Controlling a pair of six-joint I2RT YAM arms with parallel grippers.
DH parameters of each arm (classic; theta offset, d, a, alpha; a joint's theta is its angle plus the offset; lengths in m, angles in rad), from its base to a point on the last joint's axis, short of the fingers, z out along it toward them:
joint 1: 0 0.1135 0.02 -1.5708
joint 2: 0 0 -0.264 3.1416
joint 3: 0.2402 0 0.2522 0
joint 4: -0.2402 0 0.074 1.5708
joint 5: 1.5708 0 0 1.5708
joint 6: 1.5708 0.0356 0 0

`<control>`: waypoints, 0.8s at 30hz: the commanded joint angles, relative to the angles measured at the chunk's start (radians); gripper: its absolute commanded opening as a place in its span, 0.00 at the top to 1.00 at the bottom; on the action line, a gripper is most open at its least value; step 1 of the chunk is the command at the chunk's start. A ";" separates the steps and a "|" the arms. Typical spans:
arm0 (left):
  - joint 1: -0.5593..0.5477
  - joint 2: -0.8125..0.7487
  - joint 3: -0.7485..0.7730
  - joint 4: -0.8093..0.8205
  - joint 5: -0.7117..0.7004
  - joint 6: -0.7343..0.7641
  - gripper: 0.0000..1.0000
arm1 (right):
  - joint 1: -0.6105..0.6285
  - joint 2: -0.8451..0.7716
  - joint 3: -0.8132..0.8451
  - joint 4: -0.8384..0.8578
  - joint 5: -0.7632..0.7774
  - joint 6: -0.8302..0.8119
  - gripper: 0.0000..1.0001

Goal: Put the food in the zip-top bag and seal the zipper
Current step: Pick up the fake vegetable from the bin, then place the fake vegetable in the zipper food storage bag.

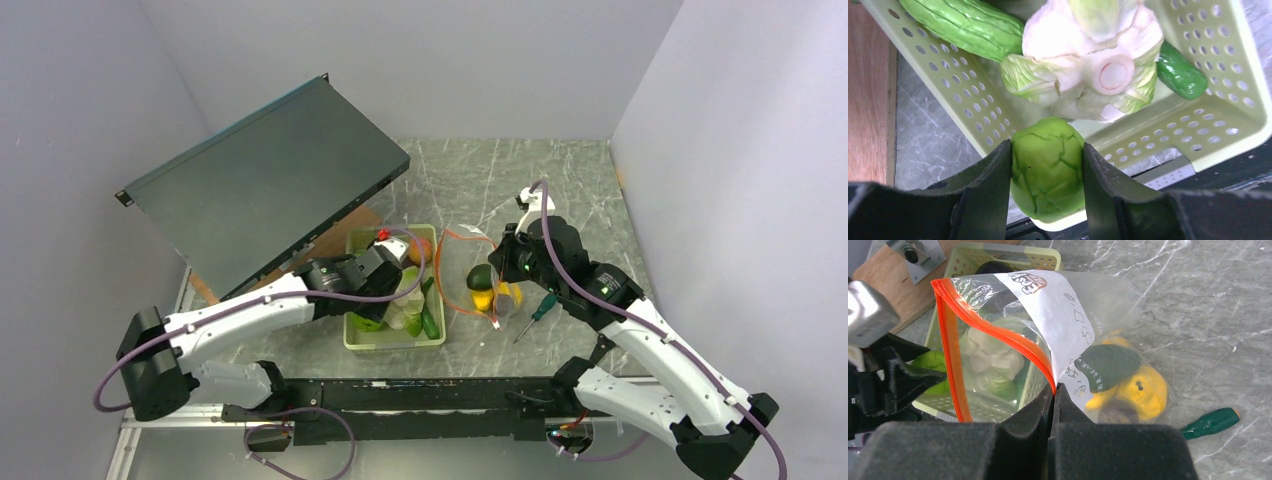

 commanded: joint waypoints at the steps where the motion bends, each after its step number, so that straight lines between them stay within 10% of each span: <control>1: -0.010 -0.090 0.048 -0.028 -0.013 -0.026 0.77 | 0.003 -0.024 0.002 0.043 0.003 -0.012 1.00; 15: -0.011 -0.457 0.042 0.345 0.242 0.022 0.82 | 0.003 -0.026 0.012 0.067 -0.084 -0.046 1.00; 24: -0.010 -0.387 0.004 0.721 0.424 -0.042 0.88 | 0.003 -0.032 0.025 0.092 -0.103 -0.016 1.00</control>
